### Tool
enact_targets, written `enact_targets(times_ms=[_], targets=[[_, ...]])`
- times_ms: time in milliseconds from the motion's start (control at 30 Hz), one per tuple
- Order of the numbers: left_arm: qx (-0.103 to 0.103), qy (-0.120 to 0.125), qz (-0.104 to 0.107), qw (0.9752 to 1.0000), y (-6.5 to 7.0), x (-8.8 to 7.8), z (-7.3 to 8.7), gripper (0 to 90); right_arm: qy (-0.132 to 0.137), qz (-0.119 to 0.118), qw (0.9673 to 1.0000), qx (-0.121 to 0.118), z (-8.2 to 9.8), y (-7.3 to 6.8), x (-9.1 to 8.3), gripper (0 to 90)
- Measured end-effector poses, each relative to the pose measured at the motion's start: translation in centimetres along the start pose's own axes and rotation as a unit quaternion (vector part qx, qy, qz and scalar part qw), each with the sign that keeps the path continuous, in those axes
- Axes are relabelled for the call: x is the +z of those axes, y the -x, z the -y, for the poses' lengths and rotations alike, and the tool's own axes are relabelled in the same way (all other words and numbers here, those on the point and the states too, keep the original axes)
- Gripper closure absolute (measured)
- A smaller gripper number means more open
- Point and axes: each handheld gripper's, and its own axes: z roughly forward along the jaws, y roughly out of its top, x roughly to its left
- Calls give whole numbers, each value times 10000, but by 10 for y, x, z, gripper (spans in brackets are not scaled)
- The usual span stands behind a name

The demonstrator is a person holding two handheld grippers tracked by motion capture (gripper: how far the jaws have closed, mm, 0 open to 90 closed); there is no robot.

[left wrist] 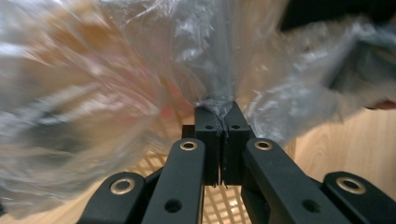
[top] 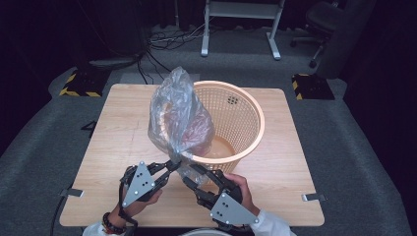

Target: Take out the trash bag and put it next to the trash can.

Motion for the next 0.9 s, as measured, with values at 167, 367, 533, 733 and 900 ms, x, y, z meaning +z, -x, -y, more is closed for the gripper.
enact_targets(times_ms=[167,367,533,733,900], targets=[[-92,-110,160,9998,2,6,9,879,-75,267,9992,286,-3,-1,15,558],[3,-252,166,9995,8,8,16,857,-400,425,9968,545,-1,-2,30,742],[-386,-33,-8,9992,-5,-8,22,456,-530,310,9959,669,3,4,30,900],[-1299,508,-437,9893,-34,-21,6,231,-501,199,9970,563,4,5,29,900],[-1217,316,-124,9920,-37,-14,-16,170,-504,230,9976,406,6,3,31,900]])
